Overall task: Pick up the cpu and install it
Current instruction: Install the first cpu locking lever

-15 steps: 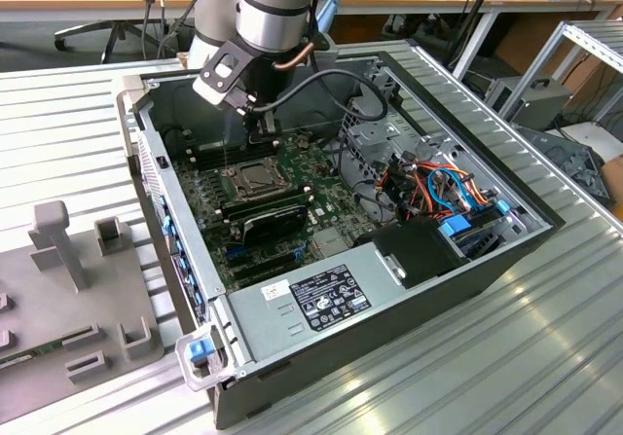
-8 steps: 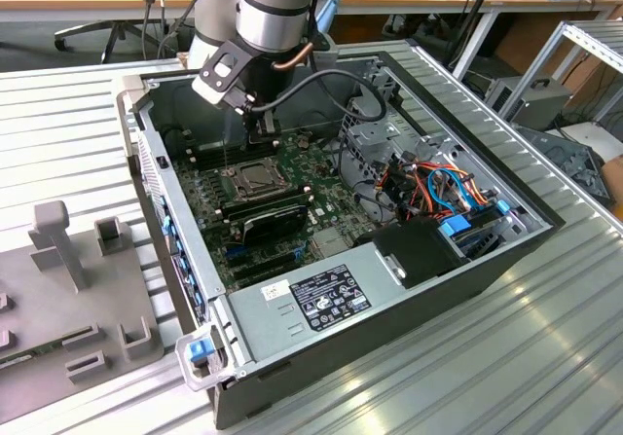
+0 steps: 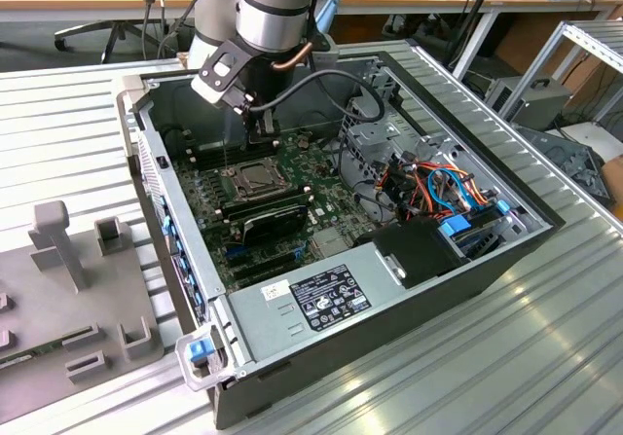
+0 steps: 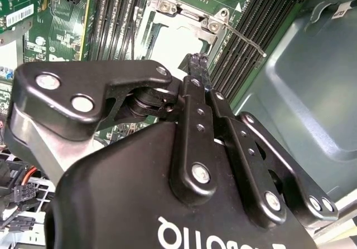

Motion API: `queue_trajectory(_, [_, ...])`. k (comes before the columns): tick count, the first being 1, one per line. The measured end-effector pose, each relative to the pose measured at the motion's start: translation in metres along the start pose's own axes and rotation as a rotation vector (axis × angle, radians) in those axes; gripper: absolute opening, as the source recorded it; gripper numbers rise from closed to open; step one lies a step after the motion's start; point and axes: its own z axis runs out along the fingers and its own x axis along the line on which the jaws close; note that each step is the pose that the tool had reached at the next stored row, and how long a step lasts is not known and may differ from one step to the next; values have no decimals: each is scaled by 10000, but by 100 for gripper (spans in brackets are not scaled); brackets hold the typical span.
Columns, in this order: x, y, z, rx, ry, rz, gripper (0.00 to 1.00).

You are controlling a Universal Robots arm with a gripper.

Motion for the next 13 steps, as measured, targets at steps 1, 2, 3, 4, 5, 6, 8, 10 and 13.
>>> queue_trajectory(1, [0,0,0,-1,0,39,11])
queue_trajectory(2, [0,0,0,-3,1,89,11])
queue_trajectory(3, [0,0,0,-3,1,130,11])
queue_trajectory(4, [0,0,0,-6,2,202,11])
queue_trajectory(5, [0,0,0,-8,3,272,11])
queue_trajectory(6, [0,0,0,-9,3,305,11])
queue_trajectory(8, [0,0,0,-10,3,374,11])
queue_trajectory(10, [0,0,0,-12,5,448,11])
queue_trajectory(13, [0,0,0,-15,6,555,11])
